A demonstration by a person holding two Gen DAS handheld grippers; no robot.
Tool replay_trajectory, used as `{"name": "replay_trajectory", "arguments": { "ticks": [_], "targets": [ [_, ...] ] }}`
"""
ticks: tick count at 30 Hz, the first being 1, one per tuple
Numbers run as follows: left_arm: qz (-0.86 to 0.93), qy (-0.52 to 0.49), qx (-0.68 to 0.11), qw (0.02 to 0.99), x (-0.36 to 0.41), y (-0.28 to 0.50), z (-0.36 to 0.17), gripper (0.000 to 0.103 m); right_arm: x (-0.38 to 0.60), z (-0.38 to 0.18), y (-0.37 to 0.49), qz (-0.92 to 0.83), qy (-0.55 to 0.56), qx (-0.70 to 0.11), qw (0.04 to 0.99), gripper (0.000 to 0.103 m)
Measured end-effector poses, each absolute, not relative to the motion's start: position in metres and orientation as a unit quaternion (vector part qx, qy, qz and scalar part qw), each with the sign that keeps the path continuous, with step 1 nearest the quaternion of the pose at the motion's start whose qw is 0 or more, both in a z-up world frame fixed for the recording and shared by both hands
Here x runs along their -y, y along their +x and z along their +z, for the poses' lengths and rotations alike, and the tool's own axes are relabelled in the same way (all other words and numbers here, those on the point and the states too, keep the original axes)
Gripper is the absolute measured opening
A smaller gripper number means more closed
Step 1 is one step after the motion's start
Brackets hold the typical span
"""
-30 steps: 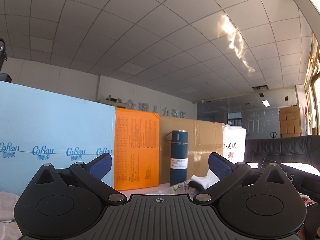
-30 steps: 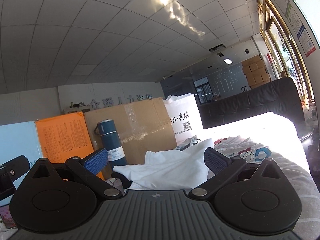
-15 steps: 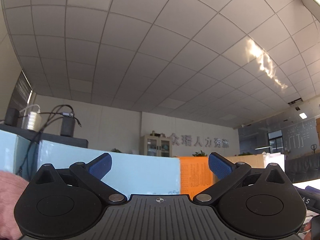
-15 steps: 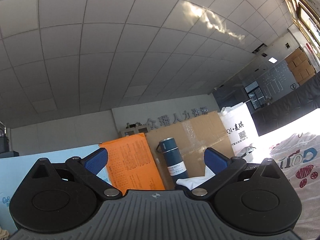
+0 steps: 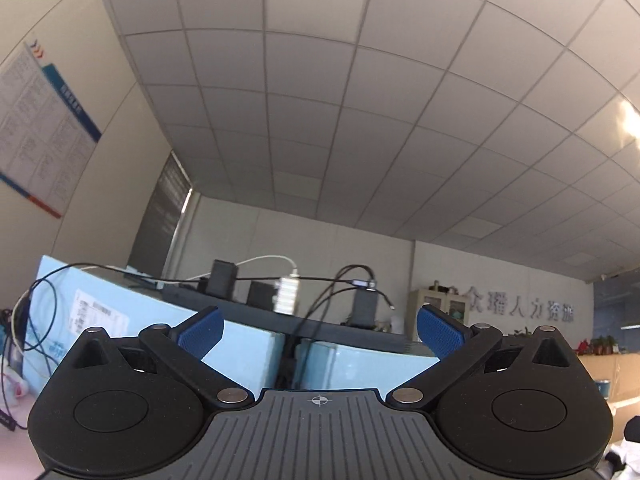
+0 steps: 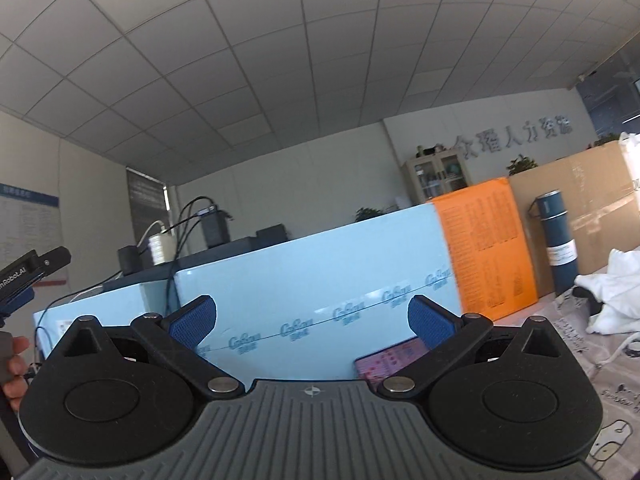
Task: Fold clothes
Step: 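Turn both tools toward the pink sweater lying beside the bed, then grasp the pink sweater with the left gripper while the right gripper grasps it too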
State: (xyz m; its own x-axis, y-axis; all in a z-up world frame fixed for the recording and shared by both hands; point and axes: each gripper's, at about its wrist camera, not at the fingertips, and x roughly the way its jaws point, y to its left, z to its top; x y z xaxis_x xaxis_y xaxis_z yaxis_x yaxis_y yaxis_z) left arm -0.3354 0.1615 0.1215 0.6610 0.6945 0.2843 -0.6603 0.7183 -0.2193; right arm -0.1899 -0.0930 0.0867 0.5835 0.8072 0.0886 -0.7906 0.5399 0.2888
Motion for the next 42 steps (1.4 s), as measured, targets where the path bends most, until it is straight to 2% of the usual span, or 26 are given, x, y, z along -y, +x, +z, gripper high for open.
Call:
{"name": "replay_trajectory", "arguments": {
  "ticks": [7,13,16,18,21,23,25,27,30,34,36,37,38,39,42],
  "targets": [
    [0.371,-0.208,0.16,0.891,-0.249,-0.388,0.085,0.102,0.0,0.115,-0.205,0.559,0.099,-0.117,0.815,0.103],
    [0.372,-0.308,0.172,0.859,-0.292,-0.421,0.057,0.096,-0.096,0.089,-0.221,0.647,0.041,-0.201,0.735,0.1],
    [0.362,-0.341,0.168,0.851,-0.307,-0.426,0.047,0.087,-0.143,0.066,-0.24,0.688,0.004,-0.217,0.692,0.1],
    [0.354,-0.353,0.158,0.852,-0.313,-0.424,0.042,0.077,-0.165,0.052,-0.25,0.699,-0.012,-0.226,0.678,0.1],
    [0.346,-0.363,0.127,0.856,-0.321,-0.413,0.035,0.065,-0.184,0.035,-0.26,0.68,-0.025,-0.221,0.698,0.099],
    [0.336,-0.367,0.105,0.861,-0.324,-0.405,0.031,0.064,-0.191,0.028,-0.262,0.673,-0.028,-0.212,0.708,0.085],
    [0.331,-0.367,0.088,0.865,-0.325,-0.399,0.029,0.065,-0.19,0.024,-0.259,0.669,-0.021,-0.194,0.717,0.043],
    [0.336,-0.365,0.079,0.864,-0.324,-0.396,0.027,0.065,-0.19,0.028,-0.249,0.664,0.001,-0.2,0.72,0.024],
    [0.342,-0.364,0.06,0.864,-0.323,-0.391,0.024,0.066,-0.171,0.043,-0.233,0.646,0.038,-0.179,0.741,0.018],
    [0.343,-0.358,0.022,0.868,-0.32,-0.382,0.02,0.068,-0.146,0.063,-0.214,0.619,0.081,-0.146,0.767,0.018],
    [0.335,-0.334,-0.007,0.881,-0.314,-0.37,0.022,0.073,-0.139,0.071,-0.201,0.606,0.102,-0.139,0.776,0.018],
    [0.342,-0.307,-0.025,0.888,-0.308,-0.361,0.023,0.072,-0.134,0.073,-0.195,0.6,0.111,-0.135,0.781,0.018],
    [0.355,-0.273,-0.041,0.893,-0.3,-0.352,0.024,0.051,-0.129,0.075,-0.19,0.594,0.12,-0.132,0.785,0.017],
    [0.368,-0.239,-0.057,0.897,-0.293,-0.343,0.026,0.014,-0.125,0.077,-0.184,0.588,0.128,-0.132,0.787,0.017],
    [0.385,-0.166,-0.037,0.907,-0.271,-0.337,0.033,0.014,-0.108,0.081,-0.166,0.574,0.153,-0.134,0.794,0.017]
  ]
}}
